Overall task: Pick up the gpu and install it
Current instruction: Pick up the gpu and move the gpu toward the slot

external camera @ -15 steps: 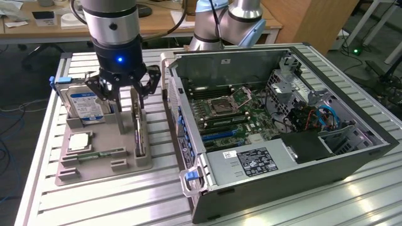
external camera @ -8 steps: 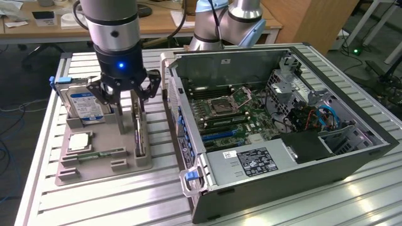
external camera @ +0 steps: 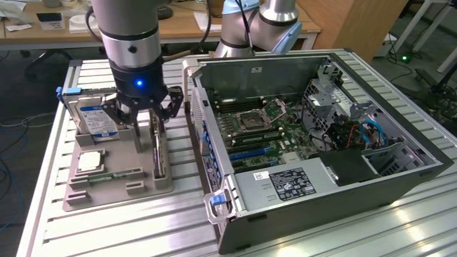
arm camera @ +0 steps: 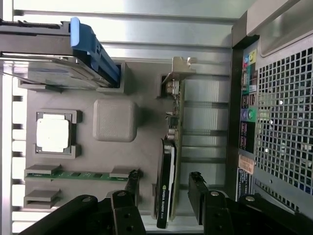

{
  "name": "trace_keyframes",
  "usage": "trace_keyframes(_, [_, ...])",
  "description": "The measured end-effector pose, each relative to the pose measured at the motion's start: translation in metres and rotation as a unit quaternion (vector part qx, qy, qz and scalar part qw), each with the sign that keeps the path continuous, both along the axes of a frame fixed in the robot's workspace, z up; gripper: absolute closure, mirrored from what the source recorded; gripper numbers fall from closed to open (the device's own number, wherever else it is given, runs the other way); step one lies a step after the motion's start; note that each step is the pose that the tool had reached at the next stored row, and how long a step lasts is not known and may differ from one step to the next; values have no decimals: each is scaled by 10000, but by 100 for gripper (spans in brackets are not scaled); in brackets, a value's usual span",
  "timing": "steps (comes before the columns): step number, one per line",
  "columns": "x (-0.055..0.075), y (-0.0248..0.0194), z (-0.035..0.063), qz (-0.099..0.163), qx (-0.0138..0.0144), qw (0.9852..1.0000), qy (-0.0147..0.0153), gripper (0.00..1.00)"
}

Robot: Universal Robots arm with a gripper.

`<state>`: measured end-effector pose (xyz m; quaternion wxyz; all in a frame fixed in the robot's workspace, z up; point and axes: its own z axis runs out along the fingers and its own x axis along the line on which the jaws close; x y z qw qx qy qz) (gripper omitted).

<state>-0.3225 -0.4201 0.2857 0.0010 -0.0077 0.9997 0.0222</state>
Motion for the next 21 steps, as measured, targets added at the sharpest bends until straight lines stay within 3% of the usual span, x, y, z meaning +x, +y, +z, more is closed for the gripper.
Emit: trace_keyframes(21, [52,2,-373,0,0,10000,15,47])
